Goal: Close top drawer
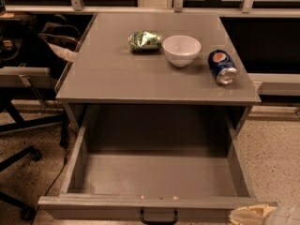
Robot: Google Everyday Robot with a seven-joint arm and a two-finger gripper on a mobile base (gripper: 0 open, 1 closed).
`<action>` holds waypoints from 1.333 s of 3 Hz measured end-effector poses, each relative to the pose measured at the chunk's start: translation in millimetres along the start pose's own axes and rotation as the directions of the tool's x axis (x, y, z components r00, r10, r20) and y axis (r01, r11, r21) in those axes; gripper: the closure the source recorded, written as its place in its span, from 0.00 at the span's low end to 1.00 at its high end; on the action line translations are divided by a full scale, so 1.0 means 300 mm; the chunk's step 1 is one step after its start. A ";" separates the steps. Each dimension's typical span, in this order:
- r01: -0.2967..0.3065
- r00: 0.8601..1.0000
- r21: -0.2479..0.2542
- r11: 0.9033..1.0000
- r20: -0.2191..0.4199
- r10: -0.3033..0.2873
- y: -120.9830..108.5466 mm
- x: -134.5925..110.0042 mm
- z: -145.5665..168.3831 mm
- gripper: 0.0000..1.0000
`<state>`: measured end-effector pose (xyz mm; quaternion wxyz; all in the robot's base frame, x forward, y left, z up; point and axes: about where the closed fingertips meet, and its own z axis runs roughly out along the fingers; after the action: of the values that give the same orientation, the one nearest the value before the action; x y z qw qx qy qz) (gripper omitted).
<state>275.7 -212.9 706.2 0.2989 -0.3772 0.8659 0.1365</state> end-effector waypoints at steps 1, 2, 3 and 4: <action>-0.030 1.000 0.000 1.000 -0.004 0.030 0.003 0.033 0.030 1.00; -0.065 0.998 -0.006 0.998 -0.016 0.065 0.009 0.071 0.059 1.00; -0.095 0.995 -0.015 0.995 -0.036 0.094 0.005 0.101 0.100 1.00; -0.095 0.994 -0.025 0.995 -0.052 0.094 -0.024 0.090 0.153 1.00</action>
Offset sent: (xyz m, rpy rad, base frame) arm -0.0107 -0.0040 -0.0468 0.0391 0.0853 -0.0781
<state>285.5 -212.0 653.5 0.2645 -0.3433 0.8881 0.1529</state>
